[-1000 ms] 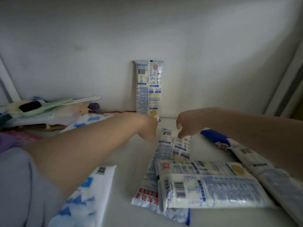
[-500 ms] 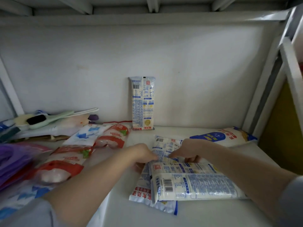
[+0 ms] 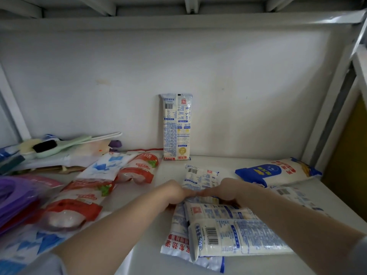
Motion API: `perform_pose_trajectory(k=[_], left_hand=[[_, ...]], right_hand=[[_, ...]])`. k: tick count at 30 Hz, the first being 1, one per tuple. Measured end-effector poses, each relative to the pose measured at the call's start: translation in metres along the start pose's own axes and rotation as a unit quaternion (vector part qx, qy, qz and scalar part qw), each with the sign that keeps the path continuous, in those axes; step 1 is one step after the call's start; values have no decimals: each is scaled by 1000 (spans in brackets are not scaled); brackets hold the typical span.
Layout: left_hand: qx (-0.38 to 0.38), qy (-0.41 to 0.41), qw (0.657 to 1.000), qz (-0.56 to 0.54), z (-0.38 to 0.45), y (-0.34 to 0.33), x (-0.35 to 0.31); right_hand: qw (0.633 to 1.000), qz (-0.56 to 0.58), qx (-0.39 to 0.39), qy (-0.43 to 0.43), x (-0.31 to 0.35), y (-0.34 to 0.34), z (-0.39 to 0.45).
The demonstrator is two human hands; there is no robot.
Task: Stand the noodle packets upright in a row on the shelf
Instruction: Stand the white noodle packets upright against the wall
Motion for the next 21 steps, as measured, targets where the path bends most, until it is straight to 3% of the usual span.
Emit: perform_pose_trajectory(k=[4,7,9,15,21], left_hand=[[24,-27,992,-123,5,9,9],[0,-68,983,-172,-1,33,3],[-38,-108,976,-184,-7,57,-4],[-143,-240,935,-219,-40,122,-34],[-183,-308,895,-267,-61,142,-57]], right_hand=[[991,130,-14,0,5,-5,15],[944,326,29,42,27,-9,20],[917,386,31,92,46,-1,20],[859,434,-42,268,100,49,-4],[853,386,-63,346,114,69,-31]])
Point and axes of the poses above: each hand's wrist, its own z-axis towards the middle knuckle, its own y-axis out of the back of the hand, x = y × z, the point moved 8 cm from there along z, towards the middle knuckle, and after that the axes turned 6 degrees about z, right-handed, at the moved point
